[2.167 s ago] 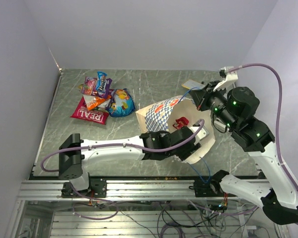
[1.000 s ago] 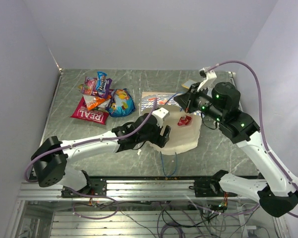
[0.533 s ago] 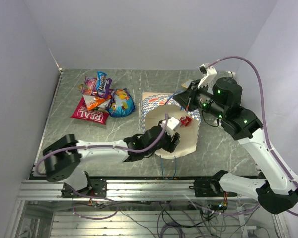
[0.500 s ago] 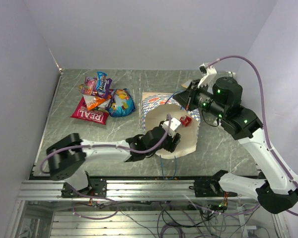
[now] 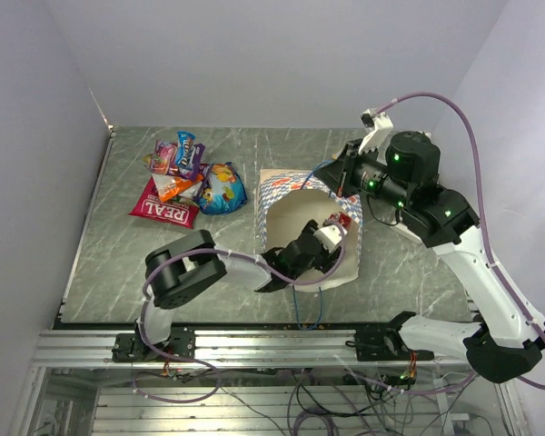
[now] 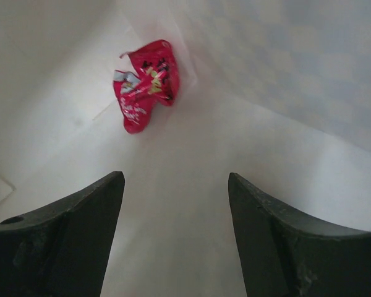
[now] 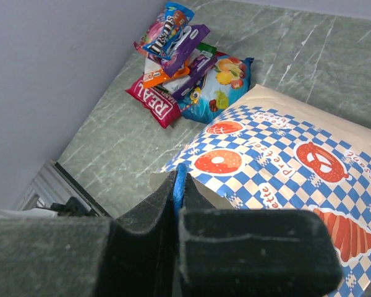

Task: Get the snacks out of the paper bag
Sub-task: Take out the snack from the paper bag.

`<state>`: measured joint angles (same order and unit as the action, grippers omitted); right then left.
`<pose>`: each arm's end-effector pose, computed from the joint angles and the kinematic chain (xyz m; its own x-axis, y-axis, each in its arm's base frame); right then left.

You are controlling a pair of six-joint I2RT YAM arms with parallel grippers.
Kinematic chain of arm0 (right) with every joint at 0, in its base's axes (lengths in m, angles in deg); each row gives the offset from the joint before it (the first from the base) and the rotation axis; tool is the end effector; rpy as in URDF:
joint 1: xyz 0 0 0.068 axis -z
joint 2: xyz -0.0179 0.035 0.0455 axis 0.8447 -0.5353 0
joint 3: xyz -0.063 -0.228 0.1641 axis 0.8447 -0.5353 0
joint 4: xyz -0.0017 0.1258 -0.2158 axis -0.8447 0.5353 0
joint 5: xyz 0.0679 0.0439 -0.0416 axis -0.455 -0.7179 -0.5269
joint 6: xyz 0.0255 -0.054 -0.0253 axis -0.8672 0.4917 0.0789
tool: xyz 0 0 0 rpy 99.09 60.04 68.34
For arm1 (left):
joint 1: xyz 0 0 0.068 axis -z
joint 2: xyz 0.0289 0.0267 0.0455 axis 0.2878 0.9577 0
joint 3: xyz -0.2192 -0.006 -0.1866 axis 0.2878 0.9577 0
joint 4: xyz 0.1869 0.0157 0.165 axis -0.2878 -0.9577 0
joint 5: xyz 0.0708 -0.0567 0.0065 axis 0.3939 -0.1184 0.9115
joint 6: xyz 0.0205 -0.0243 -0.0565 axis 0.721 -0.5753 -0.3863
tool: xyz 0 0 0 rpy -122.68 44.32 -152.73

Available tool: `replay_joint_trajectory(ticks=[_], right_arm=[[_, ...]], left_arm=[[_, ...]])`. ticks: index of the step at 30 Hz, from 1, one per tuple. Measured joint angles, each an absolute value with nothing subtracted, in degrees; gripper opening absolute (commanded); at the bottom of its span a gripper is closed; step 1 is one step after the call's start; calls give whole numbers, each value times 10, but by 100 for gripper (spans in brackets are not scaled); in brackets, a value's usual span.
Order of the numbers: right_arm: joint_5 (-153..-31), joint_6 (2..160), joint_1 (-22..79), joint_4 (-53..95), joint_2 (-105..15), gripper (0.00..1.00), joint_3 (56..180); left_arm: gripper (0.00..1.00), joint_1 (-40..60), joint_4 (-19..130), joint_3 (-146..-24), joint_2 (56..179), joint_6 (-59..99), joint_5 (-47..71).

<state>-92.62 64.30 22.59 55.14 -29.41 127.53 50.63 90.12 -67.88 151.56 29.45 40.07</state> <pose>0.1778 0.1332 0.4697 -0.4669 0.1538 -0.8708 -0.5365 0.7336 0.4172 0.1750 -0.3746 0.1842 -0.1502 0.2537 -0.9555 0.7363 0.6737 0.0631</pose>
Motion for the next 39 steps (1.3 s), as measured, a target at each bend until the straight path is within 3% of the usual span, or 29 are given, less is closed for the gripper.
replay_joint_trajectory(ticks=[11, 18, 25, 29, 35, 39], right_arm=[[-922, 650, 226, 572, -303, 0, 1300], [-922, 662, 226, 580, -326, 0, 1308], [-922, 674, 226, 579, -326, 0, 1308], [-922, 678, 226, 584, -329, 0, 1311], [-922, 683, 226, 594, -337, 0, 1329], [-921, 688, 226, 597, -336, 0, 1334]], left_arm=[[91, 440, 944, -769, 1598, 375, 346], [90, 442, 991, -757, 1614, 422, 251], [88, 442, 1017, -794, 1656, 422, 243], [80, 442, 1010, -858, 1708, 420, 266], [47, 440, 972, -960, 1770, 431, 316], [33, 436, 947, -968, 1772, 441, 340]])
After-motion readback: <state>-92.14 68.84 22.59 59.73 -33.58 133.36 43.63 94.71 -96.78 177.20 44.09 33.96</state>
